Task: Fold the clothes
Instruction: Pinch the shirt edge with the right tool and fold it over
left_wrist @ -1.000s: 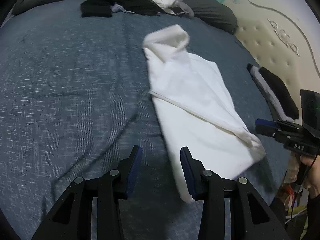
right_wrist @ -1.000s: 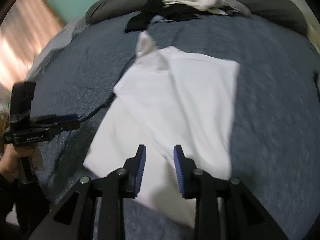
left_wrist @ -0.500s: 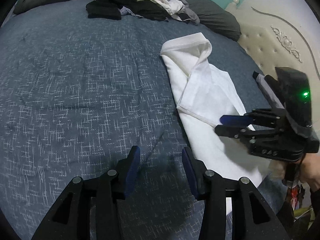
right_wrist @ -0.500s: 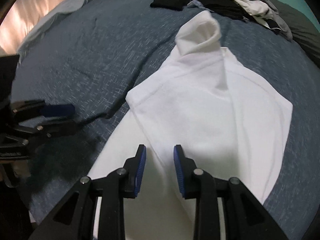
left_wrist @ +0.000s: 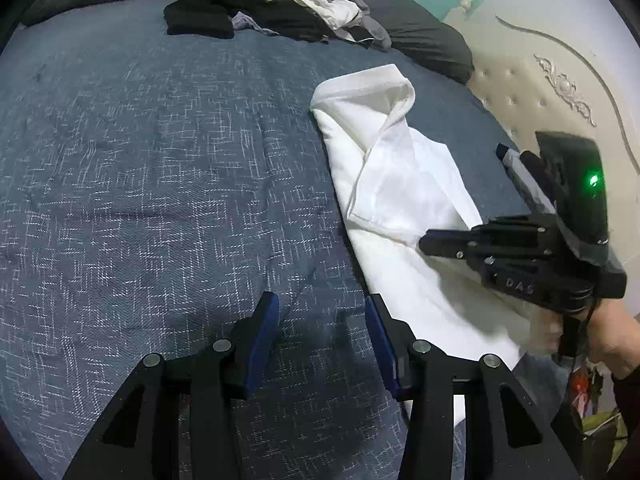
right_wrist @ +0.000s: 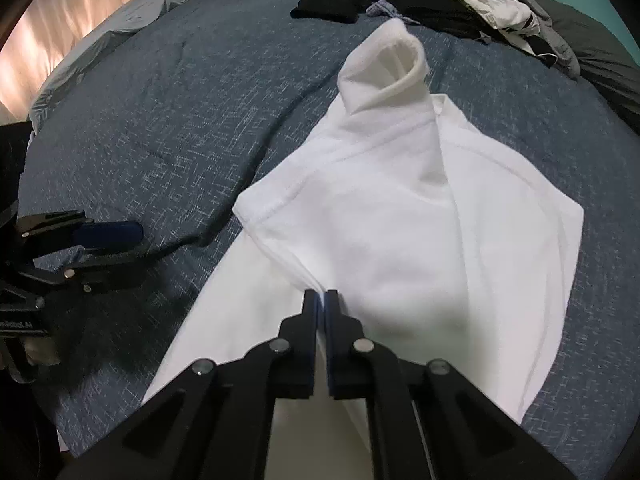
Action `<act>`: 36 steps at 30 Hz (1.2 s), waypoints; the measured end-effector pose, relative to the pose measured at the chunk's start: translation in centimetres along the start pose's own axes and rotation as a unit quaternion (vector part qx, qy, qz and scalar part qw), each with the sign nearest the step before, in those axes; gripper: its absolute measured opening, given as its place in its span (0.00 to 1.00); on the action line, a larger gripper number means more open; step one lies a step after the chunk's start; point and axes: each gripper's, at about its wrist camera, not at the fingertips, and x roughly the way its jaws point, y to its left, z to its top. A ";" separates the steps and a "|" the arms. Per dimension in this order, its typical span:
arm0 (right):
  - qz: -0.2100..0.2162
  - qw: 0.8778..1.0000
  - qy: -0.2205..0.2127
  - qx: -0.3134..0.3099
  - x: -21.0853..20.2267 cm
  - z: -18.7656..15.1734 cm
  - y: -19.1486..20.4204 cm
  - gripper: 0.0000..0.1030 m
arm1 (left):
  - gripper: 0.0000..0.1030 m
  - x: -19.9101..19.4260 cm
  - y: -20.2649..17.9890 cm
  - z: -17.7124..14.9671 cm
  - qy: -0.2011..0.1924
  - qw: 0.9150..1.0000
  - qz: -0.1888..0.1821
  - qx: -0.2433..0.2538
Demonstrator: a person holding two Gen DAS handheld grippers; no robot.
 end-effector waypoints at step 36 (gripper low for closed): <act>-0.017 0.958 -0.060 0.278 -2.0 -2.2 -19.7 0.02 | 0.48 0.4 0.9 -0.3 0.009 1.000 0.009 -0.003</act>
